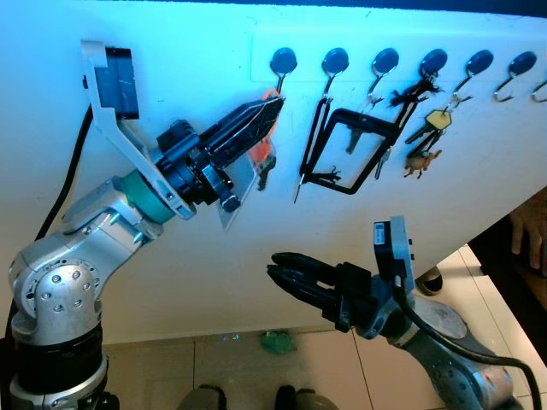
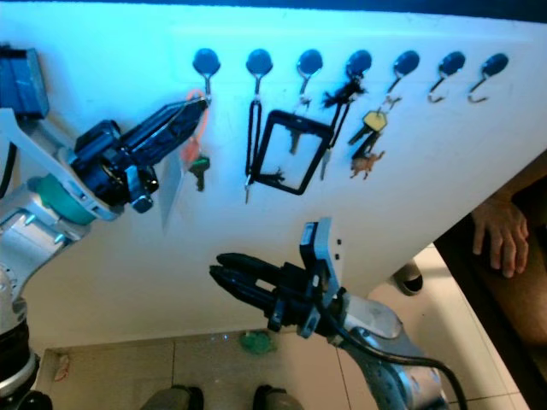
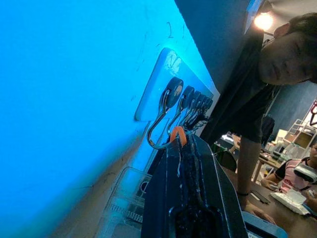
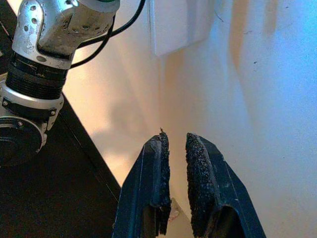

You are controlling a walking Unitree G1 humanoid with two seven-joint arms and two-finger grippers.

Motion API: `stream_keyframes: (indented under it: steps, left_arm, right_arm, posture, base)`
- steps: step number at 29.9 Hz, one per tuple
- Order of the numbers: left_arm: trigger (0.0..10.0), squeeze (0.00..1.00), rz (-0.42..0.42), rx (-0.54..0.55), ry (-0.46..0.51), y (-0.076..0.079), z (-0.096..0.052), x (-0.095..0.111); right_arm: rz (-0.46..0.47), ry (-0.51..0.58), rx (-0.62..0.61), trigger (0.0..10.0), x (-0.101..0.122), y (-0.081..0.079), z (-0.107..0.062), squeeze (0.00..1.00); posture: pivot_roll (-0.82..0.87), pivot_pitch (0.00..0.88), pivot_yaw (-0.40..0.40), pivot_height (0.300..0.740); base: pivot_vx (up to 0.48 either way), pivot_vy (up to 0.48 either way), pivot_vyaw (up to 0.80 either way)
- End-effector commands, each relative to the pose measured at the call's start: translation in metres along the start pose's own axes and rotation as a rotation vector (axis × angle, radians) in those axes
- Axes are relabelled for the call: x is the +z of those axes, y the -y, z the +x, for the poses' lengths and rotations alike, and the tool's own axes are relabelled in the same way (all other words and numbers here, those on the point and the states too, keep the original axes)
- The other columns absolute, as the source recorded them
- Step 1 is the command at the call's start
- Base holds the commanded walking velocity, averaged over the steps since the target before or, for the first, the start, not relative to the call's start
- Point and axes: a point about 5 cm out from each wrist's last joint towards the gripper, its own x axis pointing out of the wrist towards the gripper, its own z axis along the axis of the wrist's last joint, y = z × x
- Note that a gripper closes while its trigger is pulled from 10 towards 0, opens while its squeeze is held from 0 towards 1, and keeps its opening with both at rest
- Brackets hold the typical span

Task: Hang keys on a hook

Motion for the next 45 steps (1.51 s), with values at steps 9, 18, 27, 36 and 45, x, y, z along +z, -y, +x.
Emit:
stream_keyframes:
  steps: [9,18,27,36,45]
  left_arm:
    - [10.0,0.0,0.051,0.041,-0.073,-0.003,0.005,-0.004]
    - [10.0,0.0,0.005,-0.034,0.04,0.004,-0.003,0.01]
    - [10.0,0.0,-0.007,-0.044,0.065,0.006,-0.008,0.014]
    - [10.0,0.0,-0.003,-0.04,0.025,0.009,0.001,0.004]
    - [10.0,0.0,0.0,-0.012,0.003,0.006,0.004,0.002]
  right_arm:
    - [0.003,-0.016,-0.003,10.0,-0.003,-0.002,-0.002,0.0]
    - [0.001,-0.016,-0.002,10.0,-0.004,-0.002,-0.002,0.0]
    - [-0.001,-0.018,0.0,10.0,-0.004,-0.001,-0.002,0.0]
    - [-0.005,-0.019,0.003,10.0,-0.004,0.0,-0.001,0.0]
    - [-0.004,-0.019,0.0,10.0,-0.004,-0.001,-0.001,0.0]
  posture:
    - [0.05,0.101,0.043,0.74]
    - [0.05,0.097,0.042,0.74]
    - [0.06,0.089,0.038,0.74]
    - [0.05,0.084,0.038,0.74]
    - [0.05,0.09,0.043,0.74]
  base:
    - [0.0,0.0,0.0]
    - [0.0,0.0,0.0]
    - [0.0,0.0,0.0]
    - [0.0,0.0,0.0]
    - [0.0,0.0,0.0]
